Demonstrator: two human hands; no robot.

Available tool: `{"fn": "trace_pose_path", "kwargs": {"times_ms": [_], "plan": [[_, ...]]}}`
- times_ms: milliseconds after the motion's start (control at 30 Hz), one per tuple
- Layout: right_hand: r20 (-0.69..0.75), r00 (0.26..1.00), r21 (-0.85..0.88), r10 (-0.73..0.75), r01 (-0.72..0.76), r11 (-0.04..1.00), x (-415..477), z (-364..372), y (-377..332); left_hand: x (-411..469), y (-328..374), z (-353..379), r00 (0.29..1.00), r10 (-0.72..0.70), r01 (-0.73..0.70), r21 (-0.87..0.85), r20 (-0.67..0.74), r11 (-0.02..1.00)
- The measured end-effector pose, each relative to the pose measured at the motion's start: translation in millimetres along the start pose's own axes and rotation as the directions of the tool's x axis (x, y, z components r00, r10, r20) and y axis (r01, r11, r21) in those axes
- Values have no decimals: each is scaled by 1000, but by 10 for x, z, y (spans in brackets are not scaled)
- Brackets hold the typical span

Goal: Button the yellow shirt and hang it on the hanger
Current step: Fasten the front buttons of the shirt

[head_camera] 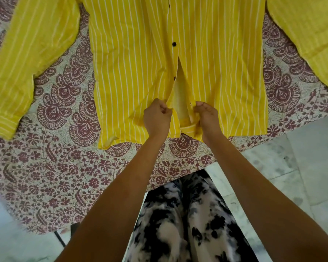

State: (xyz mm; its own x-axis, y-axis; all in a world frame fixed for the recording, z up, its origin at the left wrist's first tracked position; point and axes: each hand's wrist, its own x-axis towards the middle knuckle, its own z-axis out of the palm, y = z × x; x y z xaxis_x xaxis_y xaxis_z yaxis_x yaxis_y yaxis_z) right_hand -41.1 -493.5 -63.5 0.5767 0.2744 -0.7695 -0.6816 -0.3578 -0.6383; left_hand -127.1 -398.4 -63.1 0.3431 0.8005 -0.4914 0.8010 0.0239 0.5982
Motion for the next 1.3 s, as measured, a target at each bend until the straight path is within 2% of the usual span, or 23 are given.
{"fn": "trace_pose_path", "kwargs": {"times_ms": [133,300,467,600,667,833,1033,1200,1300], "plan": [[57,994,-112,-93,99,989,-29,84,29,-15,133,17,984,129,-109,-159,121,981],[33,990,-148,-135,139,979,-30,89,41,27,142,23,986,103,-68,-248,131,966],[51,994,-129,-101,107,986,-57,65,36,46,133,-9,981,137,-112,-171,141,979],[-5,998,-64,-69,68,996,-45,60,12,77,107,-7,961,160,-171,29,224,985],[-11,997,-84,-78,76,994,-45,83,3,75,116,-5,961,157,-172,49,227,984],[12,984,-194,-177,176,965,-43,134,40,65,165,-24,986,115,-96,-148,122,984],[30,972,-281,-235,233,931,-28,160,45,52,134,-39,996,-9,37,-328,86,944],[47,963,-317,-265,266,910,-39,146,71,24,123,-50,994,-50,87,-414,99,906],[39,968,-310,-249,249,918,-41,146,84,23,141,-51,994,-16,58,-379,113,924]]}}
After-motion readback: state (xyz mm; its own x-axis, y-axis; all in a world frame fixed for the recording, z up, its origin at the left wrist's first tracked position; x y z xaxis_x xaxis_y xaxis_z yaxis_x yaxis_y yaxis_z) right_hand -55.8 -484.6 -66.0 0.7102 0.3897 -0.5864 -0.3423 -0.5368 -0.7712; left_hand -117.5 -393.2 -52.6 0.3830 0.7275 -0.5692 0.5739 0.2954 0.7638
